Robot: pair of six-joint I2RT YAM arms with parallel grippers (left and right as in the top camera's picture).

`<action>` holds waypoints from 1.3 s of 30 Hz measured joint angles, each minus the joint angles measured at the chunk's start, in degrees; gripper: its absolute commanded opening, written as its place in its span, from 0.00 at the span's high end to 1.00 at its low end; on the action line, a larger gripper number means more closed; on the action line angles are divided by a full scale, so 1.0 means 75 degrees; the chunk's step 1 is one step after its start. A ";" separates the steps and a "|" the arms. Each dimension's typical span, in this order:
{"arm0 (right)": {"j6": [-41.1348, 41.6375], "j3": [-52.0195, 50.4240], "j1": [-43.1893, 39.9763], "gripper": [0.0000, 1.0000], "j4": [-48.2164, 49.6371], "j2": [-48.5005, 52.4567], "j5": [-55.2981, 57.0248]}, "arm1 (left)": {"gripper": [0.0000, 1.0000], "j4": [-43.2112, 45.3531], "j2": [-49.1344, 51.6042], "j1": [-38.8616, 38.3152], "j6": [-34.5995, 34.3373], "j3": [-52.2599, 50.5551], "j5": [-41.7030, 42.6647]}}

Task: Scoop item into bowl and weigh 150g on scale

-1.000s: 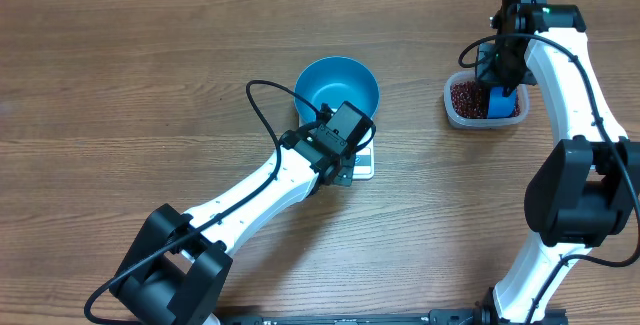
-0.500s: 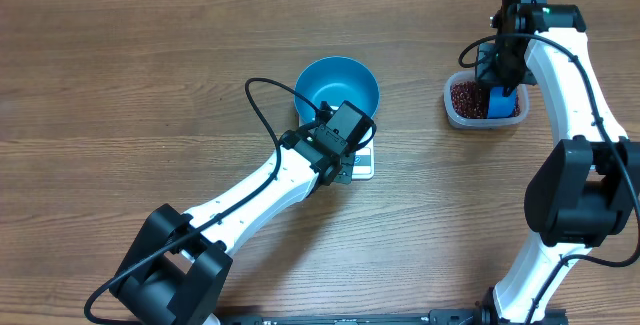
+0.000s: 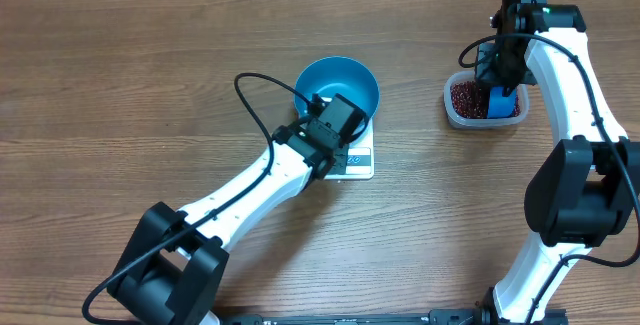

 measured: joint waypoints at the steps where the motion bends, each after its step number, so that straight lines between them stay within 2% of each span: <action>1: 0.0000 0.0000 0.0000 0.95 -0.0003 0.0003 -0.0003 | 0.96 0.0017 0.0000 0.0047 0.0000 0.0000 0.0052; 10: -0.0003 0.0000 0.0000 0.94 0.0085 0.0003 -0.0047 | 0.96 -0.0052 0.0000 0.0128 0.0006 0.0000 0.0871; 22: 0.0000 0.0000 -0.0003 0.95 0.0195 0.0003 0.0050 | 0.96 -0.0119 -0.0003 0.0128 0.0251 0.0020 0.1239; 35: 0.0000 0.0000 0.0000 0.96 0.0070 0.0003 0.0187 | 0.96 -0.1664 -0.0778 0.0717 0.0699 0.1754 0.1332; 39: 0.0020 0.0000 -0.0003 0.86 -0.0093 0.0003 0.0221 | 0.96 -0.2320 -0.0799 0.1166 0.0699 0.2037 0.1411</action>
